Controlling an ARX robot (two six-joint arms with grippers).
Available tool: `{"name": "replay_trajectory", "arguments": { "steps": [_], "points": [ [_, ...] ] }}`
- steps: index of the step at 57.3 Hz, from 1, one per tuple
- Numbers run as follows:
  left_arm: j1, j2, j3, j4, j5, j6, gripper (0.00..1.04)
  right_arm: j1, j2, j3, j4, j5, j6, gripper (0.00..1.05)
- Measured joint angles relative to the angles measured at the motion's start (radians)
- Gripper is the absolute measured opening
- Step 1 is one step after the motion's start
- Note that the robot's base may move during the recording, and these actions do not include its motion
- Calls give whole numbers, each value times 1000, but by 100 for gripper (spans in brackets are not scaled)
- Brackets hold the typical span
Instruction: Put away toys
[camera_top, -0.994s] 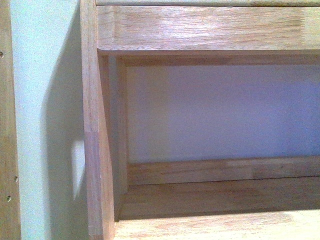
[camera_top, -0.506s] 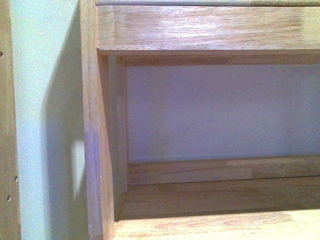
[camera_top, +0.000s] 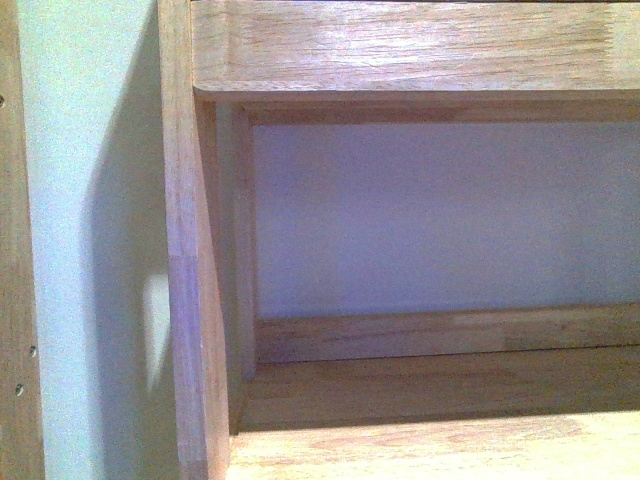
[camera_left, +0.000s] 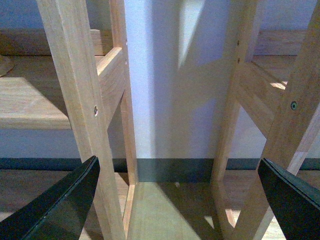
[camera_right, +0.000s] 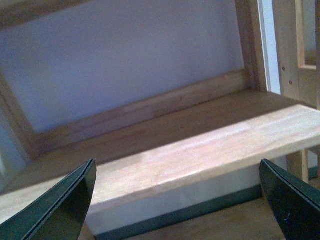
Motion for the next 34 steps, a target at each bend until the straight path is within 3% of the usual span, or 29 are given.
{"name": "replay_trajectory", "arguments": {
  "steps": [15,20,24,29,34],
  "points": [
    [0,0,0,0,0,0,98,-6,0,2,-18,-25,-10,97],
    [0,0,0,0,0,0,98,-28,-23,44,-209,-150,-126,84],
    [0,0,0,0,0,0,98,-23,-83,40,-330,-164,-204,73],
    [0,0,0,0,0,0,98,-4,-130,35,-361,-132,-243,62],
    [0,0,0,0,1,0,98,98,-154,27,-367,-8,-269,48]
  ]
}}
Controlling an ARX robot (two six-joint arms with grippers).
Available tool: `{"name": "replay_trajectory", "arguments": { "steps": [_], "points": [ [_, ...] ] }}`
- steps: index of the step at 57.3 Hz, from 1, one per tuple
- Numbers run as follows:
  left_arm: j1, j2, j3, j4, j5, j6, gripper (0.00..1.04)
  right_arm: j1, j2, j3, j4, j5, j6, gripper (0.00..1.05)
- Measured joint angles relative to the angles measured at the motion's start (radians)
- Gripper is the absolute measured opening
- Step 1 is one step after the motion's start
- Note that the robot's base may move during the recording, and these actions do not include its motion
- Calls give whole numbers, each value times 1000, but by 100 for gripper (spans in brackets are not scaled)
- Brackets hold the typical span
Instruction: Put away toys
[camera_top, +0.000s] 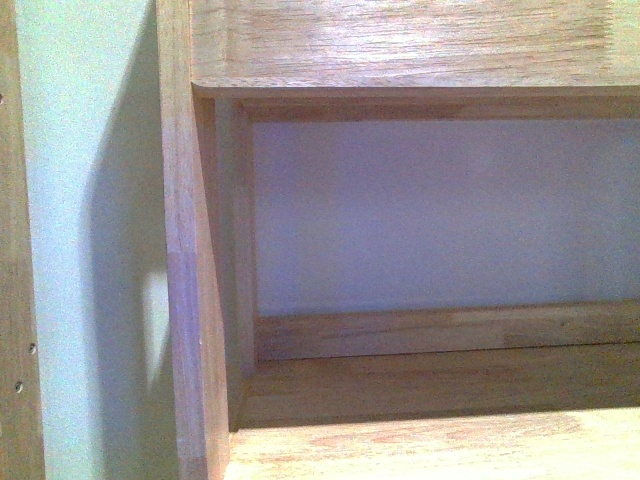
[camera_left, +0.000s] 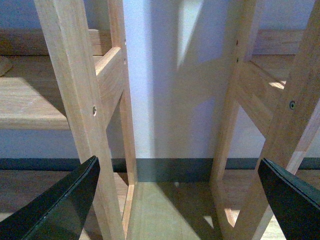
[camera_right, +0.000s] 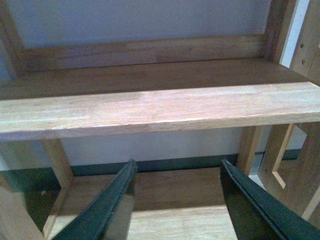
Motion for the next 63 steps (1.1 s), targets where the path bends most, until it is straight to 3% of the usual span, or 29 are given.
{"name": "replay_trajectory", "arguments": {
  "steps": [6,18,58,63],
  "points": [
    [0,0,0,0,-1,0,98,50,-13,-15,0,10,-13,33],
    [0,0,0,0,0,0,98,56,-30,-37,0,21,-26,2],
    [0,0,0,0,0,0,98,56,-85,-91,7,22,-26,4],
    [0,0,0,0,0,0,98,56,-85,-91,7,22,-28,20]
  ]
}}
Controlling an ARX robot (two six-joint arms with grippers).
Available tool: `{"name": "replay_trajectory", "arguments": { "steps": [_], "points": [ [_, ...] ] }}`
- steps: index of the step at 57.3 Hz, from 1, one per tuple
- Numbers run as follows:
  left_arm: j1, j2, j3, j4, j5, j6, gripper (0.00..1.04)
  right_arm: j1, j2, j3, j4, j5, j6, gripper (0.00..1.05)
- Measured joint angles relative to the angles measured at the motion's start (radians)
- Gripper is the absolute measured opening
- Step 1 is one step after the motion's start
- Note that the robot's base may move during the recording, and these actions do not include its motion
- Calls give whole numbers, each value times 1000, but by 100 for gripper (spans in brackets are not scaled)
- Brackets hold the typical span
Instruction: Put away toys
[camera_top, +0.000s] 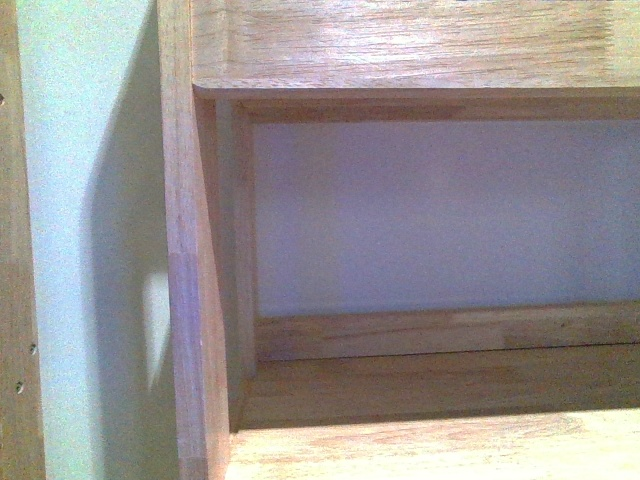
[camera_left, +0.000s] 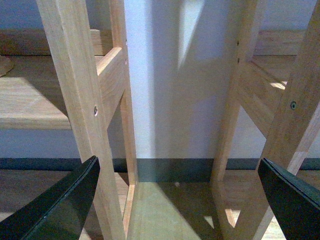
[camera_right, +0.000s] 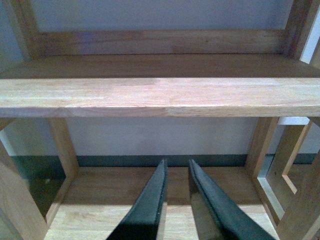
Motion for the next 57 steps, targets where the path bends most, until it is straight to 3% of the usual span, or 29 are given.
{"name": "replay_trajectory", "arguments": {
  "steps": [8,28,57],
  "points": [
    [0,0,0,0,0,0,98,0,0,0,0,0,0,50],
    [0,0,0,0,0,0,98,0,0,0,0,0,0,99],
    [0,0,0,0,0,0,98,0,0,0,0,0,0,98]
  ]
}}
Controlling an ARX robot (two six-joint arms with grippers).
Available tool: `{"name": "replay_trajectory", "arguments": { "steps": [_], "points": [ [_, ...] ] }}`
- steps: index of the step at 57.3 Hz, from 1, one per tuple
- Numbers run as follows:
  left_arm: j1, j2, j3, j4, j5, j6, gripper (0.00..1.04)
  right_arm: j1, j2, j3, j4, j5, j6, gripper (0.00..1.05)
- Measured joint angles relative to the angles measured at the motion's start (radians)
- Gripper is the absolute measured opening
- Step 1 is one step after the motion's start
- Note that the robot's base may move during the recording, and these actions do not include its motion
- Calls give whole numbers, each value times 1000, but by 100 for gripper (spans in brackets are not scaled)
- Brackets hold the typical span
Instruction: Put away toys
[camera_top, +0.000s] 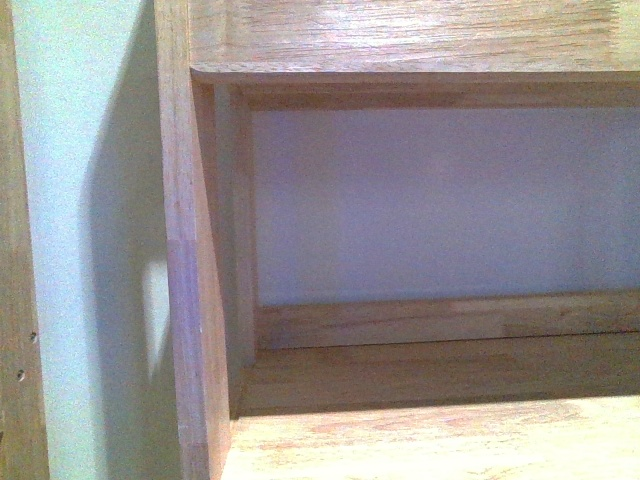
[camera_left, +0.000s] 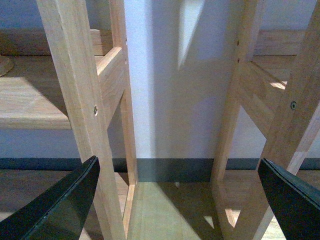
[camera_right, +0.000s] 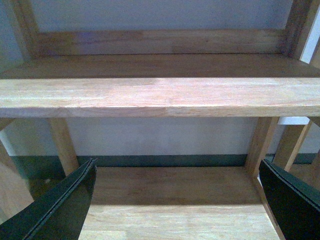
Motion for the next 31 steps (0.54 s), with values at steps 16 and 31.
{"name": "replay_trajectory", "arguments": {
  "steps": [16,31],
  "points": [
    [0,0,0,0,0,0,98,0,0,0,0,0,0,98],
    [0,0,0,0,0,0,98,0,0,0,0,0,0,98]
  ]
}}
